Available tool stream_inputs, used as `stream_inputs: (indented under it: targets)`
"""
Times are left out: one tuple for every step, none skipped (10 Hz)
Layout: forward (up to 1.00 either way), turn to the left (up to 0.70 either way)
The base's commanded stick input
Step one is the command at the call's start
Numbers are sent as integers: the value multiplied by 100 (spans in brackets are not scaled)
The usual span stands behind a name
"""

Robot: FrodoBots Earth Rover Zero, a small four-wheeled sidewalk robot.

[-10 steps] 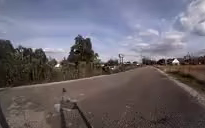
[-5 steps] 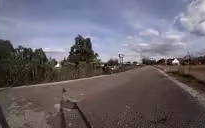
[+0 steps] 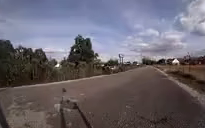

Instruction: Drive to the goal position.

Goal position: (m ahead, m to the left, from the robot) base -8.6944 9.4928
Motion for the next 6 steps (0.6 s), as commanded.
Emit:
stream_inputs:
  targets:
    - [5, 0]
    - [5, 0]
    - [5, 0]
    - [5, 0]
    - [5, 0]
    - [5, 0]
